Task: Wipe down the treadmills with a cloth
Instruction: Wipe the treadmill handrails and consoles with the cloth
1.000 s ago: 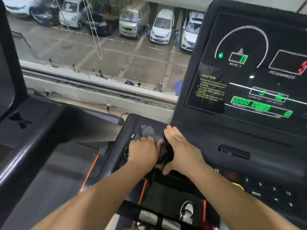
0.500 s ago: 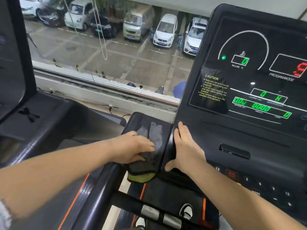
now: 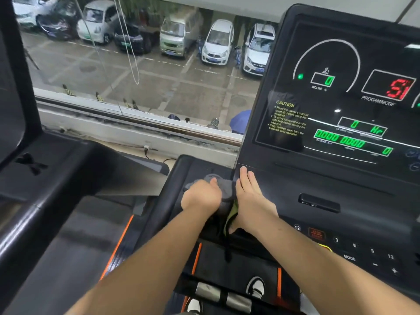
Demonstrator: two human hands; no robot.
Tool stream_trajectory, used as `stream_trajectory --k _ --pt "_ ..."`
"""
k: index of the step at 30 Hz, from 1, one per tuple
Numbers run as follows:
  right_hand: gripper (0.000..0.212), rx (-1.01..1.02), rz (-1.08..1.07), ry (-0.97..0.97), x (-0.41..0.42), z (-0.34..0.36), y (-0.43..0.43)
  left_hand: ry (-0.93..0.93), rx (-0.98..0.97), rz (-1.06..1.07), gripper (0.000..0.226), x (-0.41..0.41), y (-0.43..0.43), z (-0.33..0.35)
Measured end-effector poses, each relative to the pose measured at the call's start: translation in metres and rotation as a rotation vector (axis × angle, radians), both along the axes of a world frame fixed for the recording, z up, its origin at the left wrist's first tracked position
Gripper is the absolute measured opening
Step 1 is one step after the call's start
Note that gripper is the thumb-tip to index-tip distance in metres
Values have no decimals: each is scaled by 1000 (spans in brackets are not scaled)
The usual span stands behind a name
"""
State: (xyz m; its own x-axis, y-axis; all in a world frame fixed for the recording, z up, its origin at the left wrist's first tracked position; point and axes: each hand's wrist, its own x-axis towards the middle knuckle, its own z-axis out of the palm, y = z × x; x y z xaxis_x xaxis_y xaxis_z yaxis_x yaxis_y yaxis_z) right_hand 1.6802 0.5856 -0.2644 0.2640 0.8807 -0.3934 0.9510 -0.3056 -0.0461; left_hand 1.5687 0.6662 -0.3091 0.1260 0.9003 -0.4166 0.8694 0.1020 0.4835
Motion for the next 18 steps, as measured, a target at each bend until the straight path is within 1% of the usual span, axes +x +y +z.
stream_trajectory --k 1,3,4,6,7,8,10,12,13,14,15,16,18 --pt "155 -3 -13 12 0 0 1 -40 -63 8 68 0 6 -5" --pt "151 -38 -18 31 0 3 -2 -94 -31 -81 68 -9 4 -7" --pt "147 -40 -18 35 1 3 -3 -98 -6 -182 61 -15 2 -8" --pt "132 -6 -15 44 1 3 -5 -87 6 -455 44 -34 4 -7" --pt "125 9 -10 48 1 2 -6 -74 5 -592 40 -44 9 -2" --pt "124 16 -6 52 1 3 -8 -45 5 -737 39 -51 16 4" --pt "135 12 -19 70 1 6 -10 117 84 -1074 38 -59 31 15" --pt "142 -5 -36 79 0 10 -10 354 262 -1375 46 -62 43 23" --pt "143 -13 -41 76 -1 12 -9 418 356 -1470 48 -64 47 30" --pt "143 -19 -42 74 -2 13 -8 416 446 -1519 46 -67 51 30" --pt "143 -21 -40 74 -3 13 -7 361 521 -1522 42 -70 53 28" --pt "143 -22 -37 75 -3 12 -6 318 570 -1478 39 -72 52 23" --pt "144 -36 -35 72 -1 11 -6 296 570 -1264 38 -67 37 13"
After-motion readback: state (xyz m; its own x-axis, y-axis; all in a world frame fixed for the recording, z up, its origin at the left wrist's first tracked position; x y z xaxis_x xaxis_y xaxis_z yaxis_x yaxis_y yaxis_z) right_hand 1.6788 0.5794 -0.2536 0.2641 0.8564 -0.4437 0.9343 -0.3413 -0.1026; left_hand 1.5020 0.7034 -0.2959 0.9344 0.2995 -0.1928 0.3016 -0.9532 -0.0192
